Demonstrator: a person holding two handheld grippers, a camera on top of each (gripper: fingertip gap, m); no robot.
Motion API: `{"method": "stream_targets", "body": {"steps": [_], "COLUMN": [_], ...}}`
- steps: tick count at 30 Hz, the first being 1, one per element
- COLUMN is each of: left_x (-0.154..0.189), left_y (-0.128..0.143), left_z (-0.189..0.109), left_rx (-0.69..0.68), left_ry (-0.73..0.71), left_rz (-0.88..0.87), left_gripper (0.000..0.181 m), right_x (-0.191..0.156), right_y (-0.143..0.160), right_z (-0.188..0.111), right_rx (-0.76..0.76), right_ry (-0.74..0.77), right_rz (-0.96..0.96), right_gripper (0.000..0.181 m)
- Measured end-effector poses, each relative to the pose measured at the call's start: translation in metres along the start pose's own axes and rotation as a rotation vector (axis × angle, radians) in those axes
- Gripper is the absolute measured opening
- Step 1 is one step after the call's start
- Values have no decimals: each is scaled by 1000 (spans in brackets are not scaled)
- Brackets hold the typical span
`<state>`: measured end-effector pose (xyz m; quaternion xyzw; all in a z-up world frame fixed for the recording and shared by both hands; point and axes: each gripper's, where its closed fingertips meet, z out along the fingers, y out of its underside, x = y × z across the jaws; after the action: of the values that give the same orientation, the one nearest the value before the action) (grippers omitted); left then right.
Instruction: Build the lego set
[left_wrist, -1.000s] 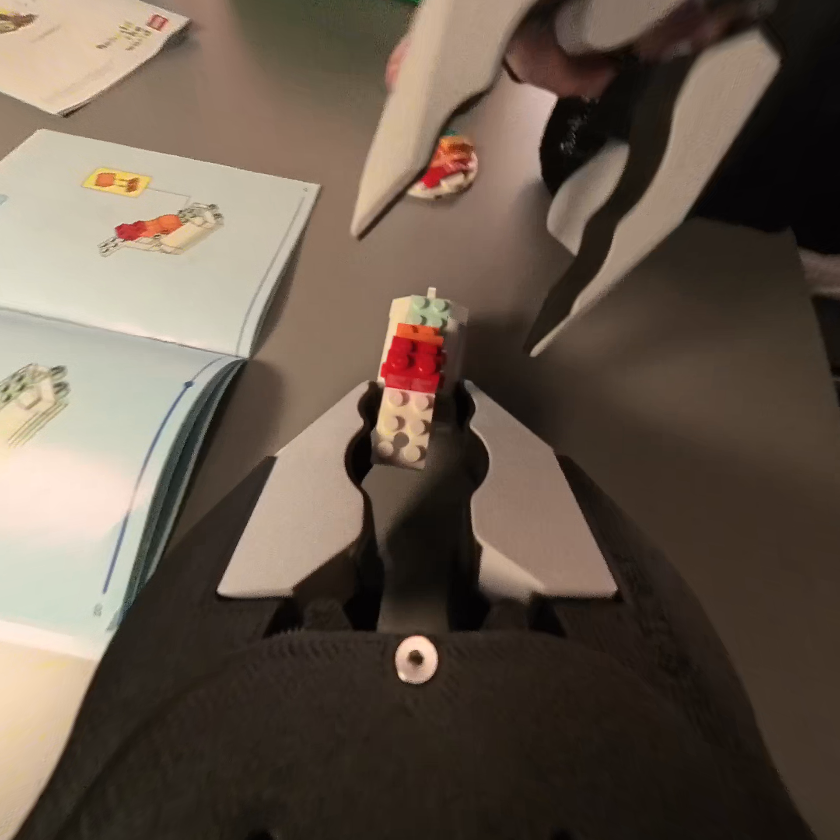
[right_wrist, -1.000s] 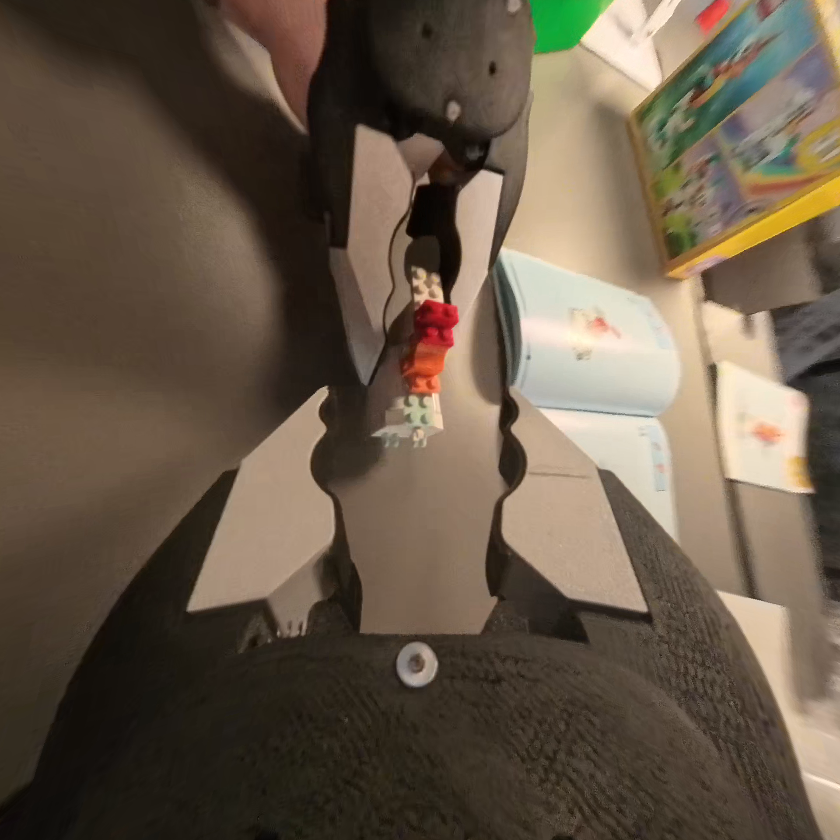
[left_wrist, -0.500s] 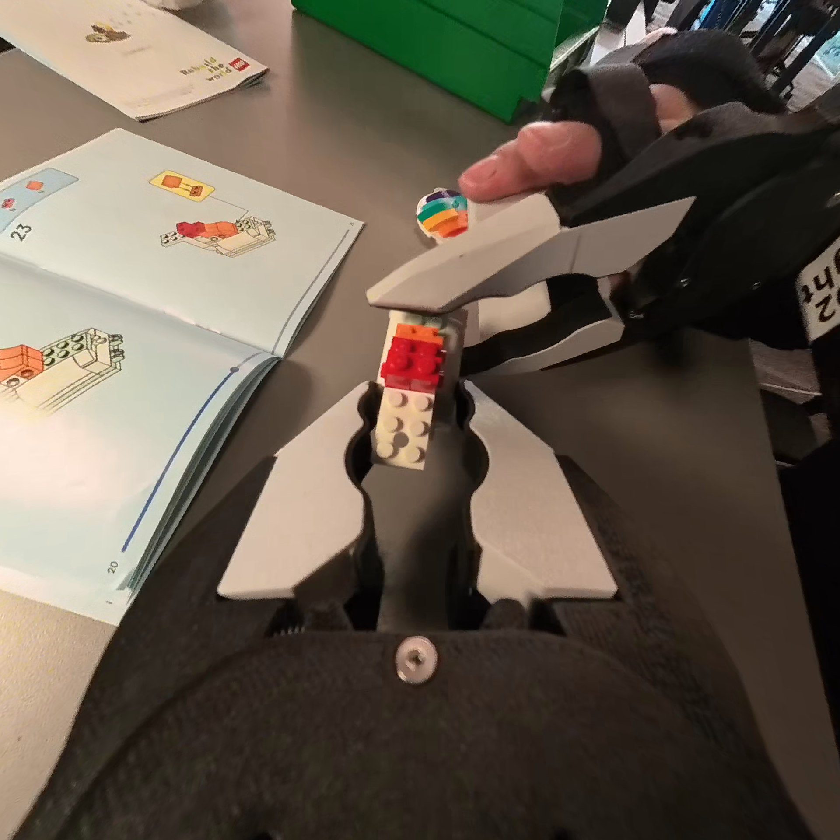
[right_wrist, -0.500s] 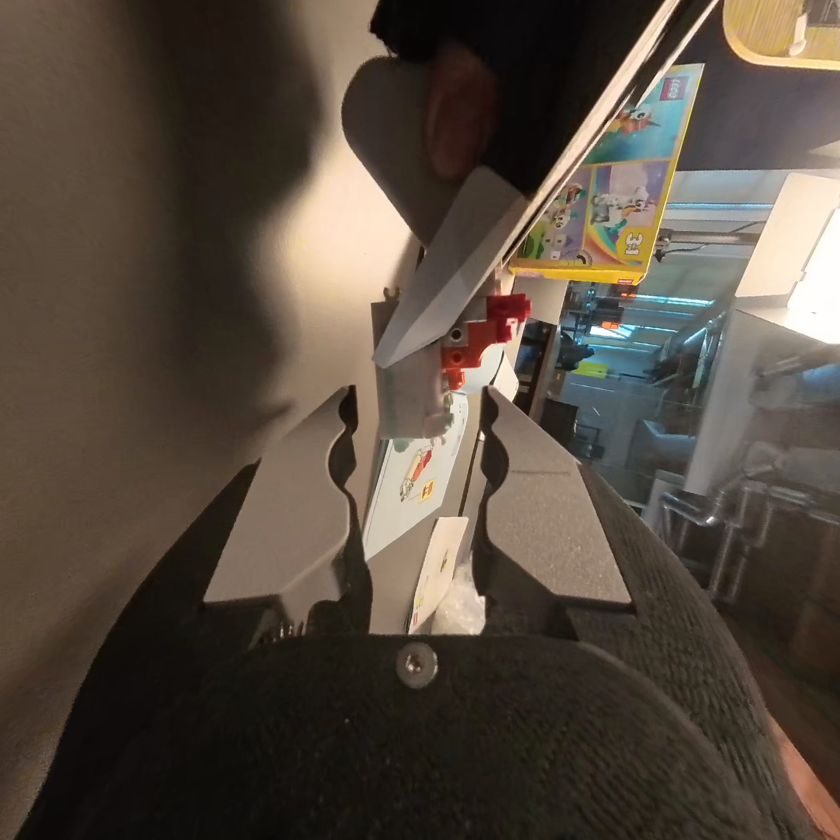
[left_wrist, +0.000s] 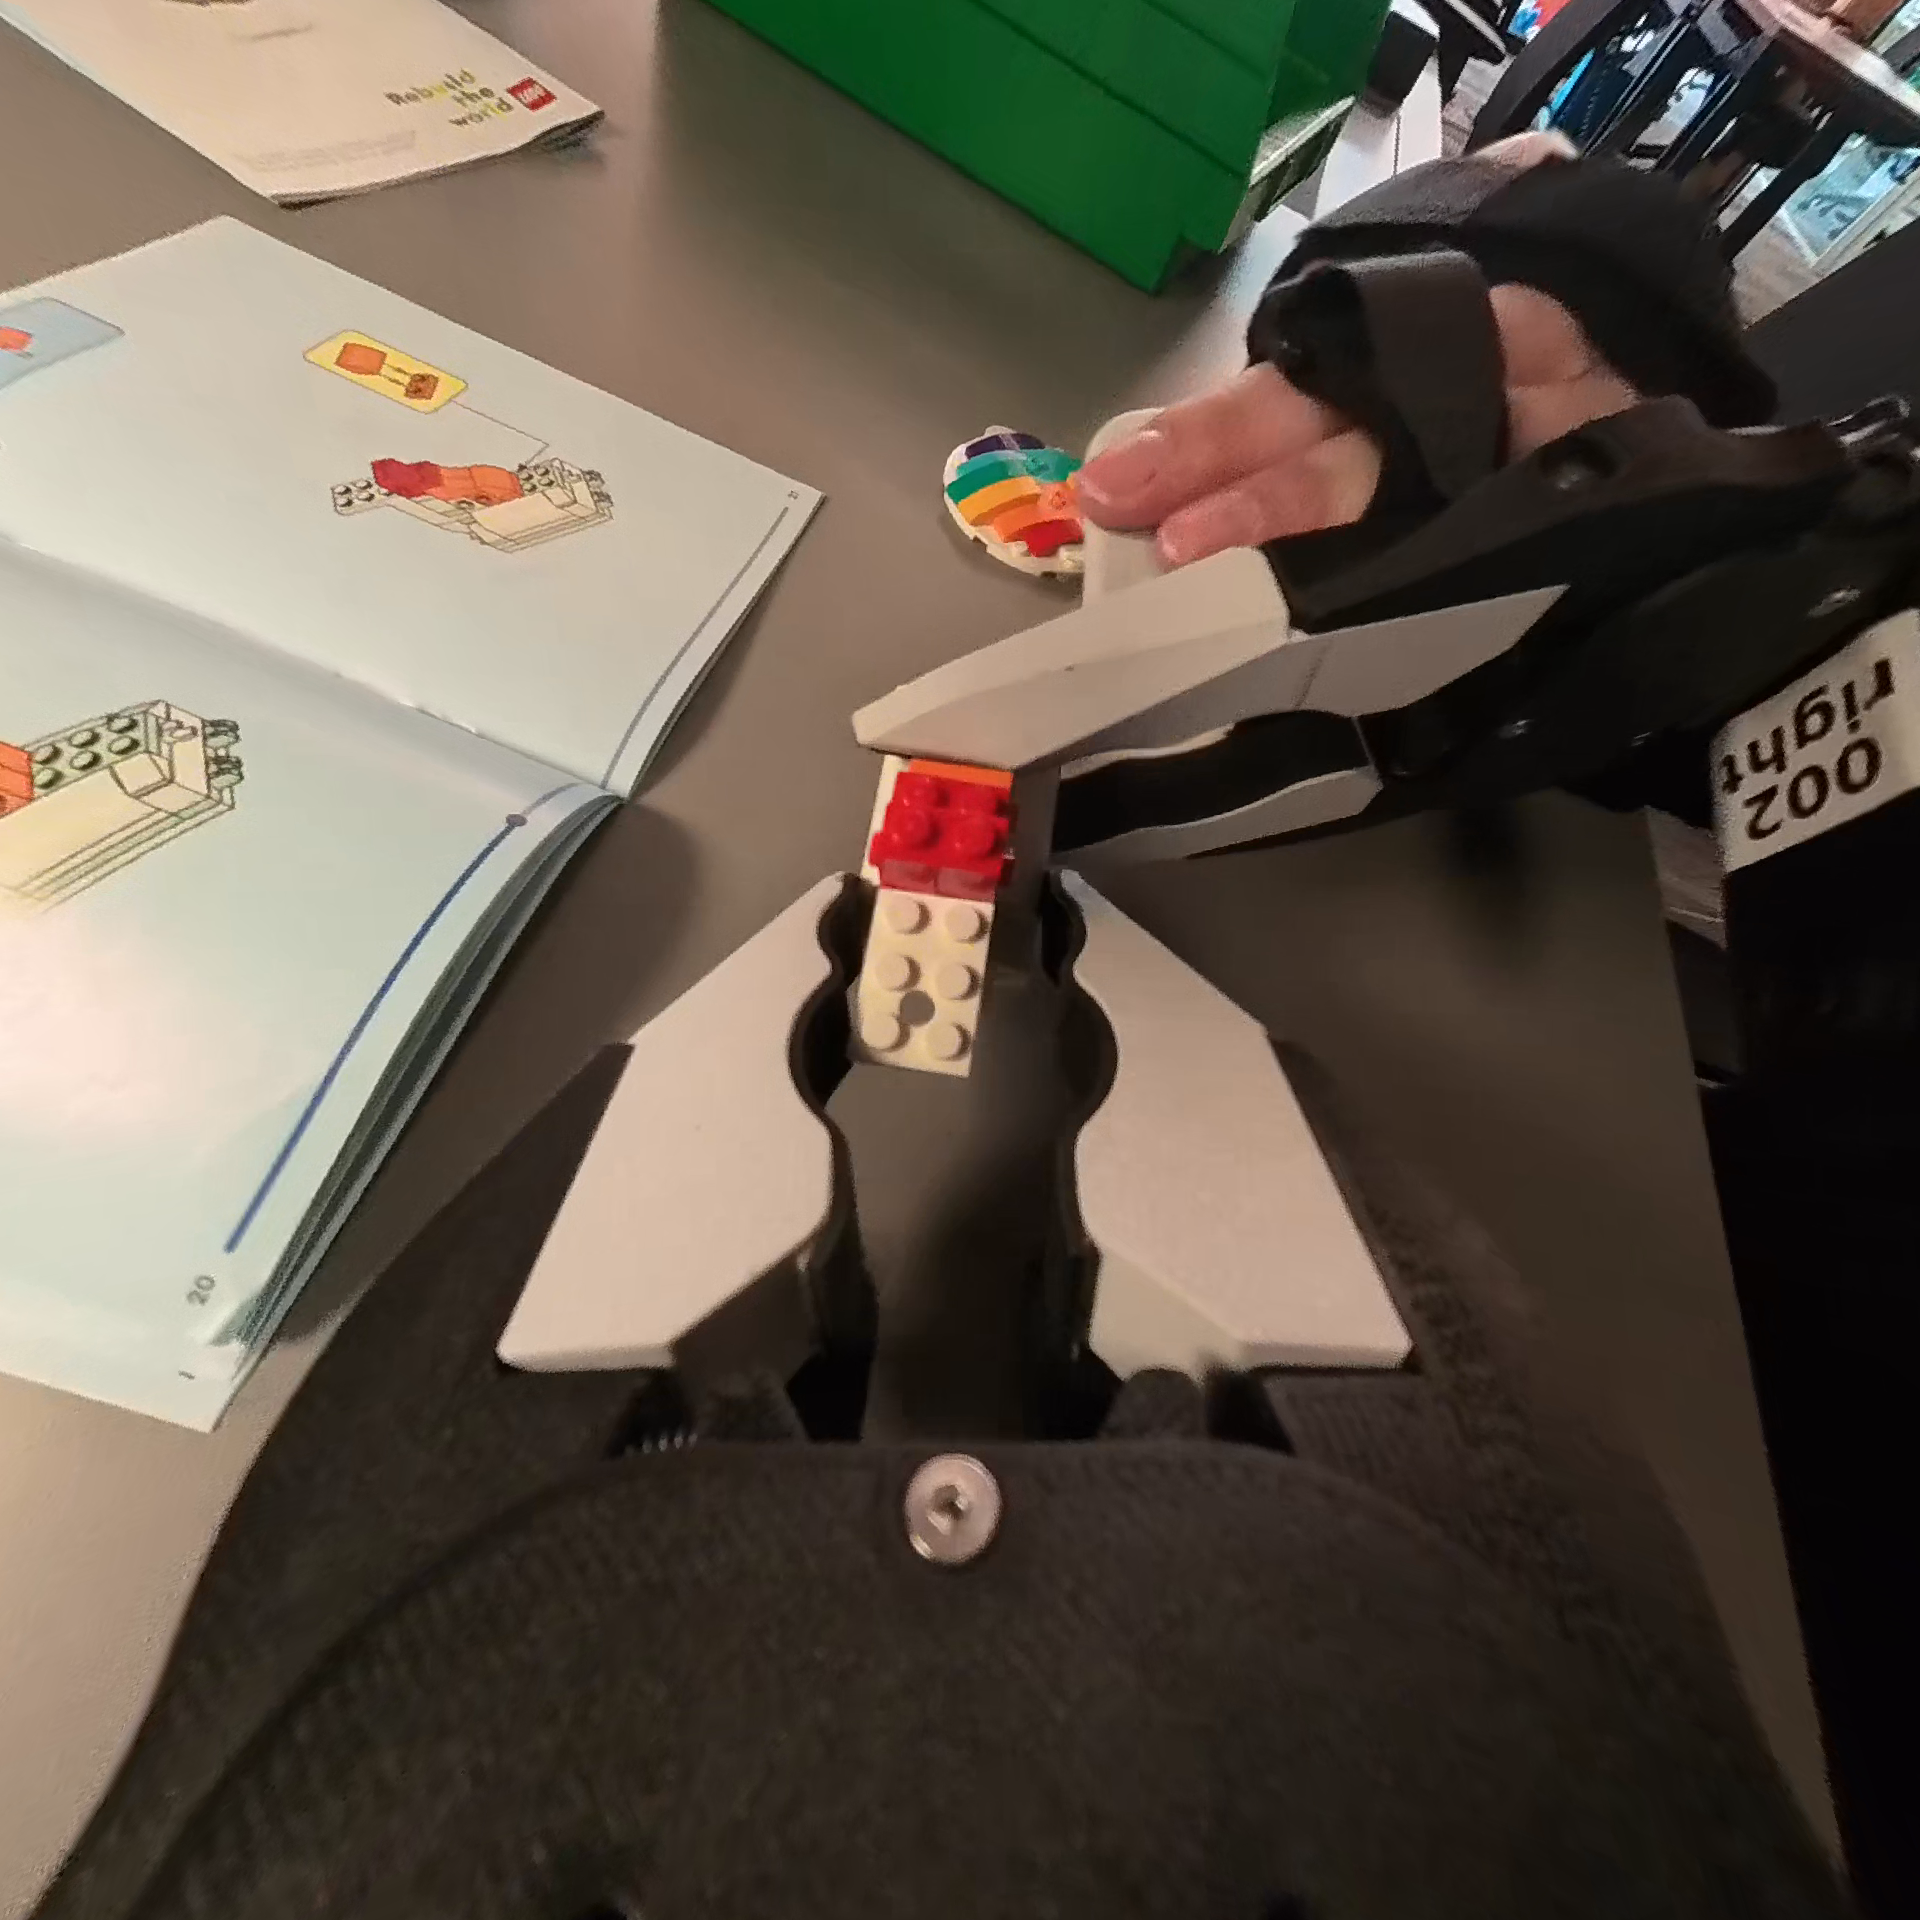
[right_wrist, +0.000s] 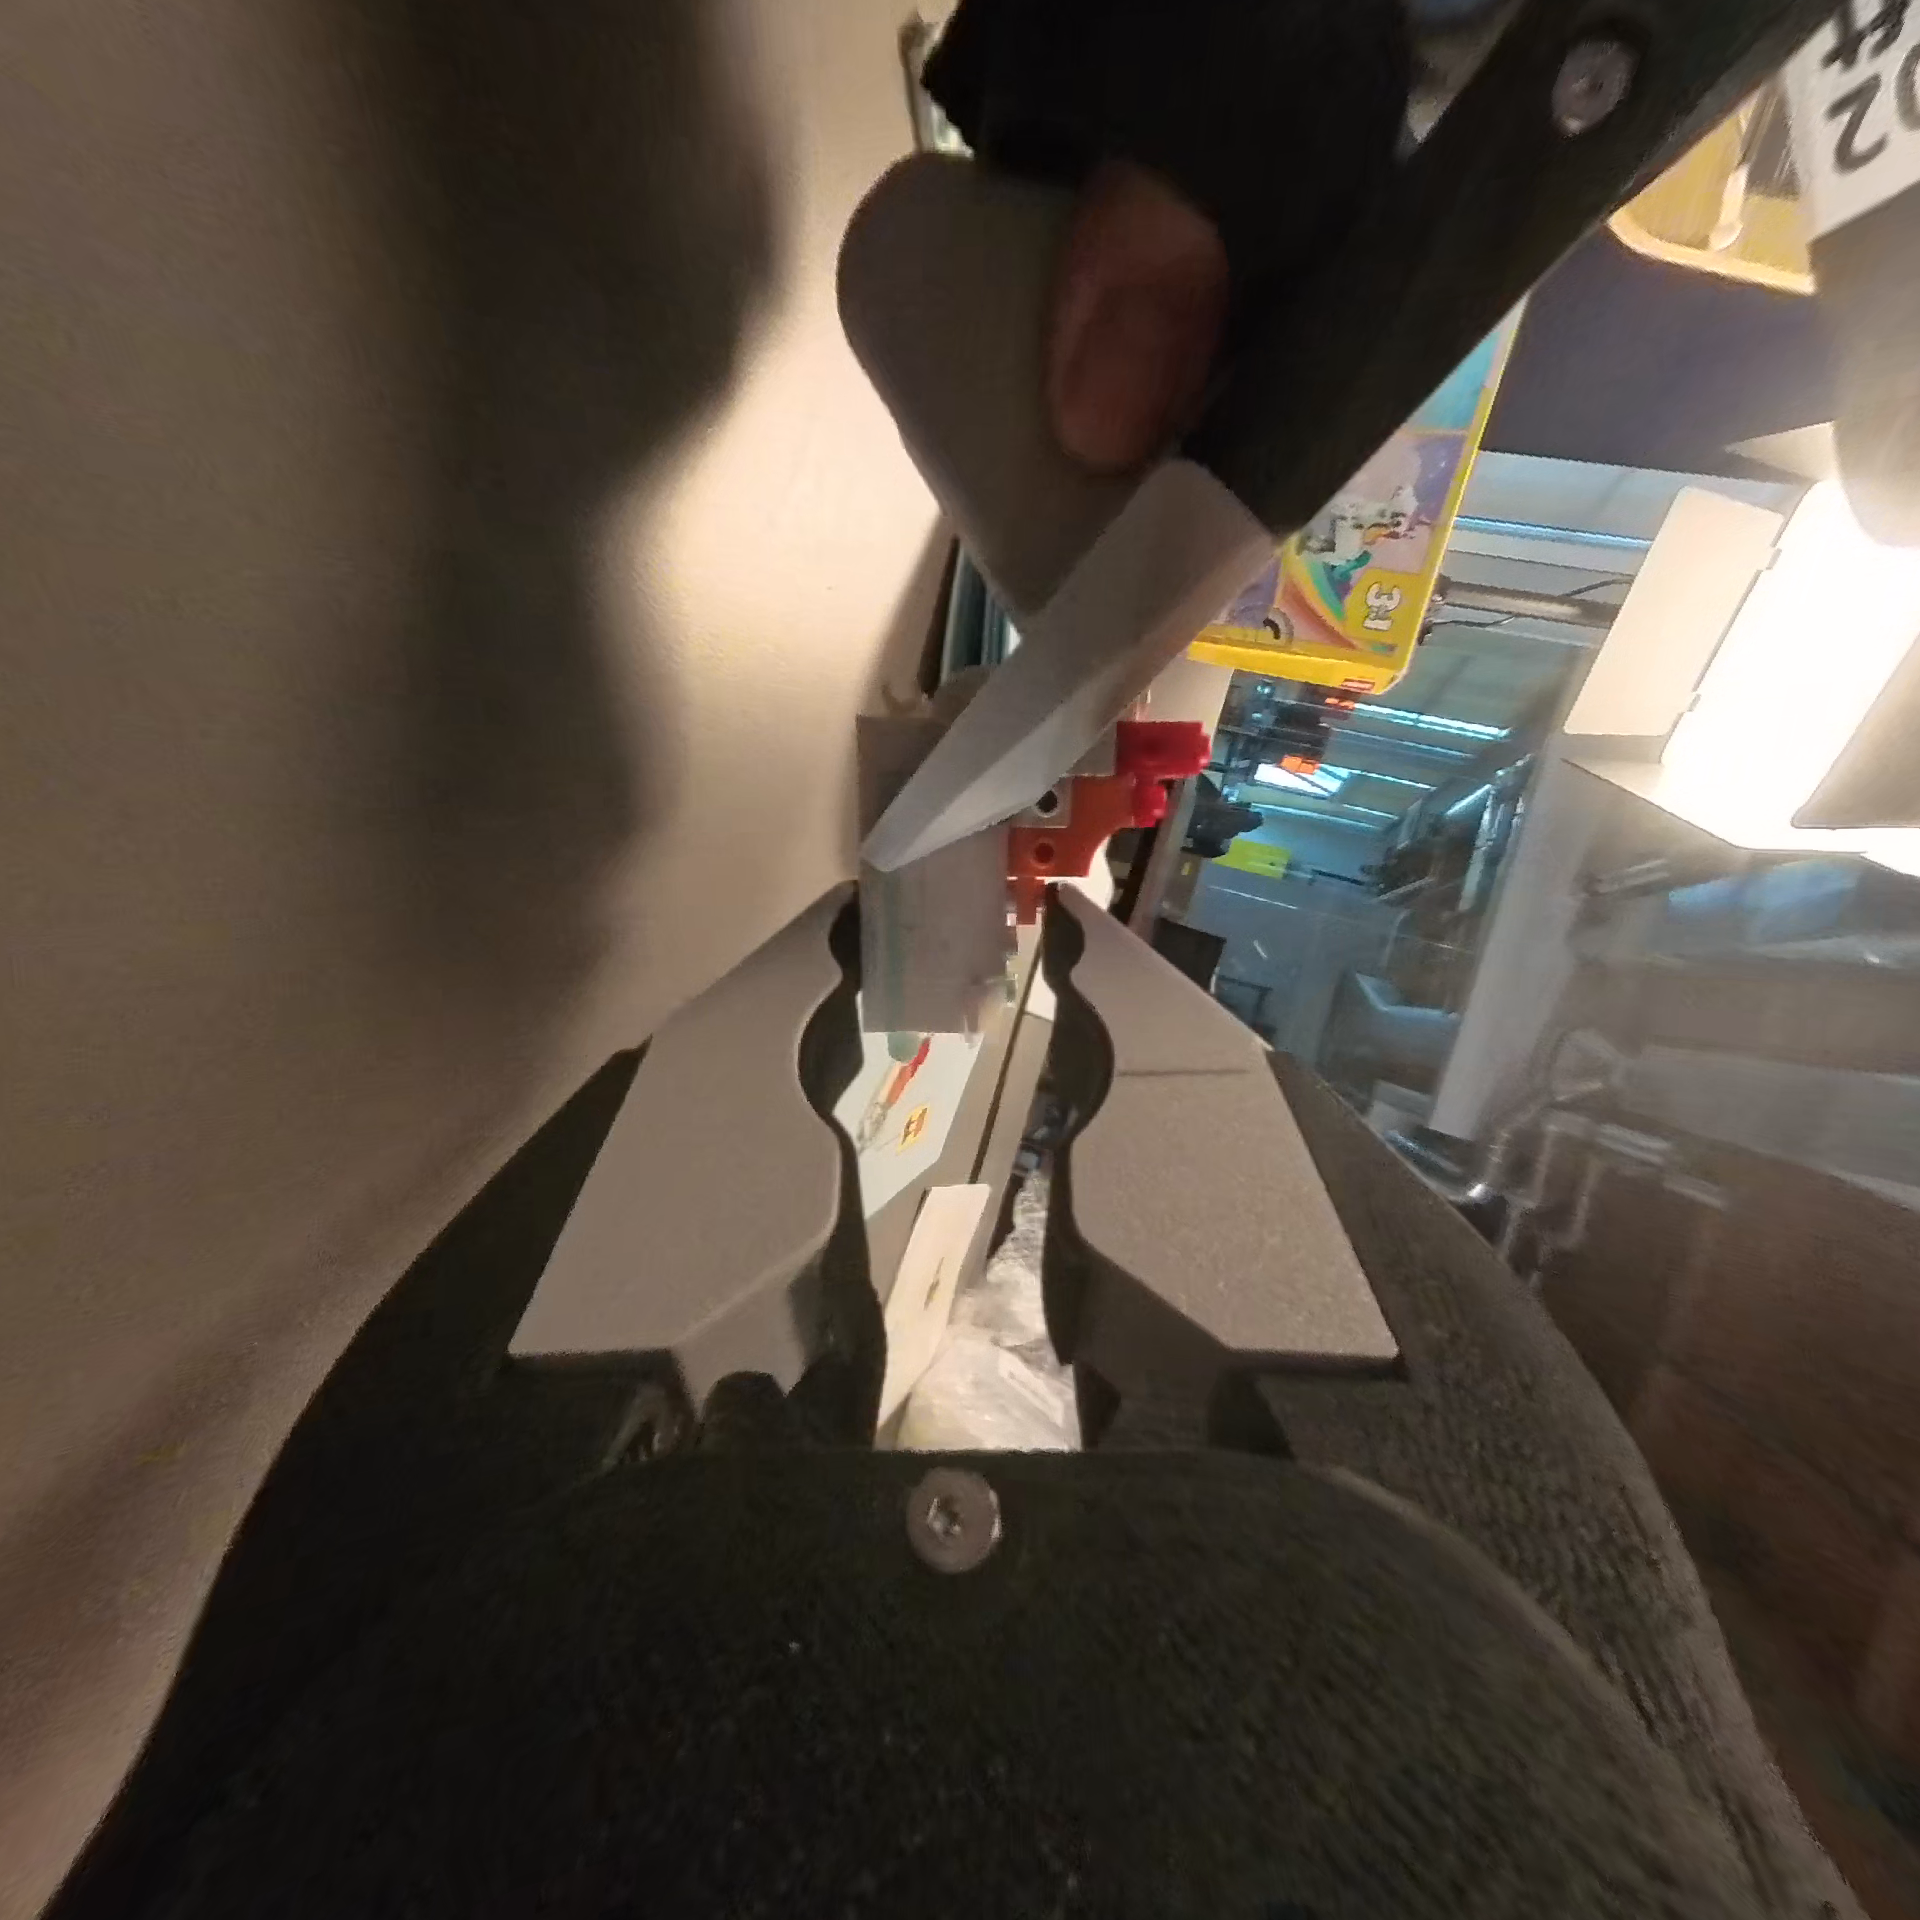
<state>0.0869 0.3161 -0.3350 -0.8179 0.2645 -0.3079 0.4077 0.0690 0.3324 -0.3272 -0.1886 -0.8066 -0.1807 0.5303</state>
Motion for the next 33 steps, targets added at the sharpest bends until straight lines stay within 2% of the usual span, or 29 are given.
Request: {"method": "stream_targets", "body": {"steps": [16, 20, 22, 26, 29, 33], "left_x": [1, 2, 5, 5, 7, 9], "left_y": [10, 7, 0, -11, -13, -11], "left_z": [6, 1, -3, -11, -11, -8], "left_rx": [-78, -63, -12, 66, 75, 32], "left_ry": [-13, -3, 22, 52, 60, 31], "left_rz": [22, 10, -7, -21, -15, 43], "left_gripper": [33, 34, 38, 33, 32, 32], "right_x": [-7, -4, 0, 8, 9, 9], "right_y": [0, -1, -2, -1, 0, 1], "right_z": [0, 1, 0, -2, -4, -7], "right_rx": [-17, 21, 48, 66, 70, 51], "right_ry": [15, 22, 17, 30, 33, 66], "right_rz": [-174, -48, 47, 116, 113, -19], "right_gripper": [28, 29, 29, 29, 29, 29]}}
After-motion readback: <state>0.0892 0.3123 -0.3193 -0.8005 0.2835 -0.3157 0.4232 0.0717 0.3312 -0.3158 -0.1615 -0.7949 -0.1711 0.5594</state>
